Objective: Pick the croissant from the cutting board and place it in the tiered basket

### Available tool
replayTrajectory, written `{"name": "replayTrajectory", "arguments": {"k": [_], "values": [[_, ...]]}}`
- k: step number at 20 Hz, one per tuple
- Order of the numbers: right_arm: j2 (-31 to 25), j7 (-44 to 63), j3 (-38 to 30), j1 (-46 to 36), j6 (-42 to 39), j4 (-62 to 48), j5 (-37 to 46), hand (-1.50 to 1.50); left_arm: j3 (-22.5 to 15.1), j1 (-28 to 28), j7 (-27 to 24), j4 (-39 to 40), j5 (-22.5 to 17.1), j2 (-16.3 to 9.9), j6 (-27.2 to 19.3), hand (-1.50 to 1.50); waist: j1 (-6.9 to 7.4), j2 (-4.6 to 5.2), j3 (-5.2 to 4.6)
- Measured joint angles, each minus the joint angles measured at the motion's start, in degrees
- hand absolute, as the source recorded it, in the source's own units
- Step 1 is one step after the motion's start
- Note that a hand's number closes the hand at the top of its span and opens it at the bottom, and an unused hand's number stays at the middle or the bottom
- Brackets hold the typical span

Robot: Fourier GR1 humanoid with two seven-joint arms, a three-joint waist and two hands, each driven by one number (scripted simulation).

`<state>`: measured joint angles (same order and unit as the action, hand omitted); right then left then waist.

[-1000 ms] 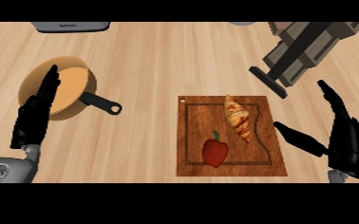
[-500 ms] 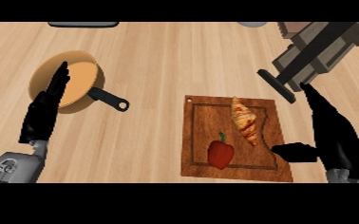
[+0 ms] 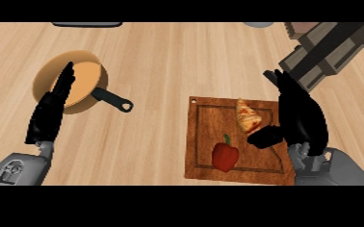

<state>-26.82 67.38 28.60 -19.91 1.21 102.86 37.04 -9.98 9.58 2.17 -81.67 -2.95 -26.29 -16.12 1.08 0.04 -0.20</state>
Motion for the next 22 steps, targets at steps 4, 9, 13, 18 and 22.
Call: {"name": "replayTrajectory", "arguments": {"k": [4,9,13,18,22], "values": [[4.35,1.79,0.09,-3.15,-2.74,-4.59,0.76,-1.5,0.63,0.06,0.24,-0.04,-0.25,-0.17,0.73,0.0,-0.06,-0.02,0.04],[7.91,1.82,-0.02,-3.57,-4.85,-9.05,2.78,-1.5,1.45,0.76,0.46,0.84,-0.03,-0.02,1.1,0.0,-0.64,-0.06,0.09],[10.72,1.53,0.04,-2.8,-6.21,-11.27,4.99,-1.5,1.6,-0.1,0.55,0.4,0.49,0.65,0.82,0.0,-0.8,-0.12,0.12],[12.74,0.83,-0.31,-2.6,-8.04,-12.84,8.48,-1.5,2.0,-1.08,-0.2,0.17,1.0,1.15,1.17,0.0,-0.95,-0.13,0.13],[14.03,0.84,0.15,-2.04,-9.6,-13.08,12.11,-1.5,2.42,-0.6,0.03,0.57,1.54,1.34,1.35,0.0,-1.13,-0.17,0.14]]}}
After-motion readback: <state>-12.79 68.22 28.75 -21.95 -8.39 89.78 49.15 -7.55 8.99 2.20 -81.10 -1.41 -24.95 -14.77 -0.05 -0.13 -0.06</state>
